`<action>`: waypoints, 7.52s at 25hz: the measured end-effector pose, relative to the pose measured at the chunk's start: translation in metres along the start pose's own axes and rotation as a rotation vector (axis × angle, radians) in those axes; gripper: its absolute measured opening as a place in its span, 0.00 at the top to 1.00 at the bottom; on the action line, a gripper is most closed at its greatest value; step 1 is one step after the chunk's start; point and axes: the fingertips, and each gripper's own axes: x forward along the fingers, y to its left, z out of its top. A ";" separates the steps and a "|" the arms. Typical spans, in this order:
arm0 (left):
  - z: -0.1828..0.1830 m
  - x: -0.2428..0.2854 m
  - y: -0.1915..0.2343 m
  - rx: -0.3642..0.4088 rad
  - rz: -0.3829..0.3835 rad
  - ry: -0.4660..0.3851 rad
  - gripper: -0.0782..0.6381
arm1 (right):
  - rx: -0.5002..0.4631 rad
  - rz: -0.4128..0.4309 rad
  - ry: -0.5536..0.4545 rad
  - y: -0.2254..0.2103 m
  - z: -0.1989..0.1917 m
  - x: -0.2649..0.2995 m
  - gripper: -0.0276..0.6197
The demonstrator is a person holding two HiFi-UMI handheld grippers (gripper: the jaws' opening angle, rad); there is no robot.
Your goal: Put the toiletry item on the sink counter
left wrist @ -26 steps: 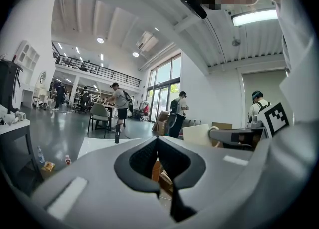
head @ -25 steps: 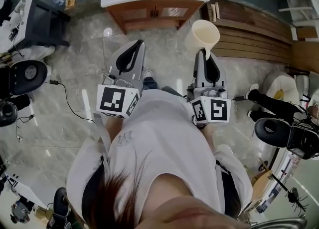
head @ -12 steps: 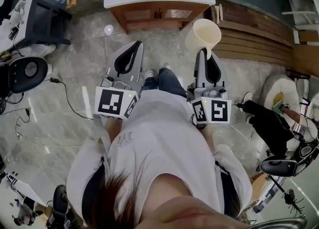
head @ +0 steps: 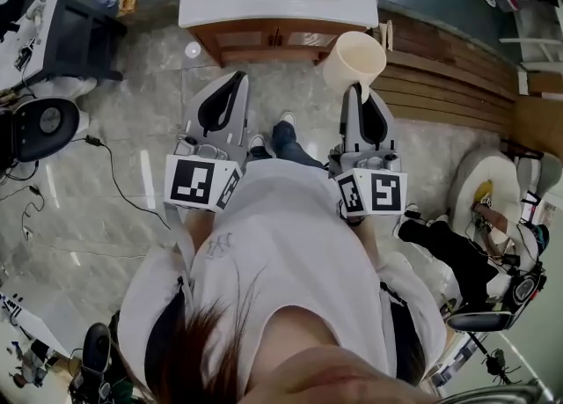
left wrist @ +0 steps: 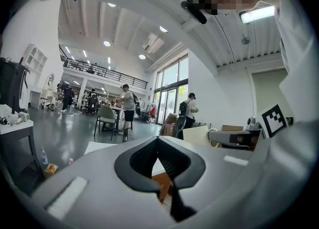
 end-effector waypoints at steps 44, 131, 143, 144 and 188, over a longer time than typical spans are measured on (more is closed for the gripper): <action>0.038 0.179 0.108 0.017 0.087 -0.029 0.88 | 0.026 0.008 -0.012 -0.094 0.023 0.194 0.90; 0.049 0.350 0.198 -0.033 0.128 -0.002 0.88 | 0.034 0.047 0.014 -0.169 0.023 0.383 0.90; 0.028 0.359 0.193 -0.086 0.096 0.030 0.88 | -0.077 0.002 -0.044 -0.198 0.008 0.413 0.90; 0.026 0.359 0.192 -0.089 0.094 0.036 0.88 | -0.077 0.000 -0.049 -0.202 0.006 0.416 0.90; -0.031 0.392 0.175 -0.108 0.084 0.189 0.88 | 0.031 -0.010 0.090 -0.270 -0.166 0.505 0.90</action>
